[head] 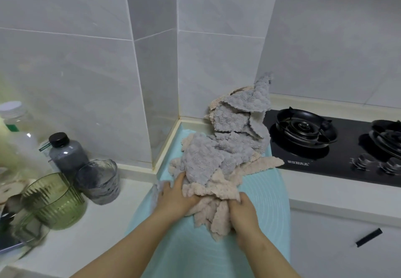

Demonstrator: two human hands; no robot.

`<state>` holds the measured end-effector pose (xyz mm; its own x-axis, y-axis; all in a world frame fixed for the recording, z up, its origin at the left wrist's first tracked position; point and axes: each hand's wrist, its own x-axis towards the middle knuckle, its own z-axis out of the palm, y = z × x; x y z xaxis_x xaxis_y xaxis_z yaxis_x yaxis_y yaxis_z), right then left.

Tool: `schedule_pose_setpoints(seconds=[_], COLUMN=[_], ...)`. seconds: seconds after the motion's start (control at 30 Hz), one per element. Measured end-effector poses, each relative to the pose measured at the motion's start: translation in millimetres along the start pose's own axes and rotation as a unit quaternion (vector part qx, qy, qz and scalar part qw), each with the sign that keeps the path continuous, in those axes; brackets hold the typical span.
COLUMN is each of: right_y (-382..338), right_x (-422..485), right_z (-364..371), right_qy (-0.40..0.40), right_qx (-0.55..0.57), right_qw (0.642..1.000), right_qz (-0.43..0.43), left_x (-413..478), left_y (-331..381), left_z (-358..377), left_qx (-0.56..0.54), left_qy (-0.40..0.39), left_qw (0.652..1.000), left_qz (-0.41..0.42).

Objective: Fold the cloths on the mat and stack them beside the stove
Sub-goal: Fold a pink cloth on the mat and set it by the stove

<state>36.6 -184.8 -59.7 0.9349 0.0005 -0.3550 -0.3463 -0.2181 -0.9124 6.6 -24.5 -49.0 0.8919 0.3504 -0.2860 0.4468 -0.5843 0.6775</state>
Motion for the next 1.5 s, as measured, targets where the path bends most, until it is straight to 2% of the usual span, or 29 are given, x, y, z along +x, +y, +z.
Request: schedule_pose_setpoints(seconds=[0.07, 0.13, 0.23, 0.33, 0.4, 0.47, 0.53, 0.63, 0.77, 0.97, 1.07, 1.17, 1.27, 1.4, 1.5], right_y=[-5, -19, -56, -100, -118, -126, -131, -149, -176, -197, -198, -195, -185, -173, -161], right_x=[6, 14, 24, 26, 34, 42, 50, 52, 45, 15, 3, -10, -16, -23, -31], right_z=[6, 16, 33, 38, 35, 32, 25, 10, 1, -16, -35, -57, -74, -85, -91], right_qy=[-0.049, -0.085, -0.074, -0.074, -0.07, -0.057, -0.041, -0.006, 0.02, 0.015, 0.011, -0.033, -0.052, -0.007, -0.018], right_qx=[0.077, 0.136, 0.143, 0.175, 0.165, 0.076, -0.007, -0.029, -0.006, 0.063, 0.099, 0.132, 0.093, 0.076, 0.041], right_qw=[0.996, 0.987, 0.986, 0.973, 0.966, 0.972, 0.976, 0.969, 0.948, 0.933, 0.935, 0.942, 0.954, 0.961, 0.961], right_qz=[0.026, 0.028, -0.035, -0.13, -0.187, -0.217, -0.216, -0.246, -0.319, -0.354, -0.34, -0.305, -0.28, -0.265, -0.272], left_x=[10, 16, 34, 50, 62, 74, 82, 77, 60, 28, 12, 0, -5, -13, -23], left_y=[7, 27, 59, 86, 96, 93, 85, 86, 109, 137, 137, 133, 125, 119, 110], left_z=[4, -1, -16, -44, -62, -75, -80, -91, -109, -130, -135, -132, -126, -120, -116], left_qx=[-0.102, -0.247, -0.376, -0.44, -0.378, -0.239, -0.108, -0.059, -0.094, -0.182, -0.213, -0.26, -0.276, -0.238, -0.209], left_qy=[0.003, -0.008, 0.004, 0.087, 0.129, 0.137, 0.157, 0.21, 0.263, 0.286, 0.255, 0.19, 0.139, 0.128, 0.135], left_qw=[0.995, 0.969, 0.926, 0.893, 0.912, 0.949, 0.972, 0.967, 0.947, 0.914, 0.911, 0.913, 0.921, 0.931, 0.93], left_qz=[-0.007, -0.027, -0.041, 0.031, 0.1, 0.151, 0.135, 0.133, 0.158, 0.221, 0.245, 0.25, 0.235, 0.244, 0.271])
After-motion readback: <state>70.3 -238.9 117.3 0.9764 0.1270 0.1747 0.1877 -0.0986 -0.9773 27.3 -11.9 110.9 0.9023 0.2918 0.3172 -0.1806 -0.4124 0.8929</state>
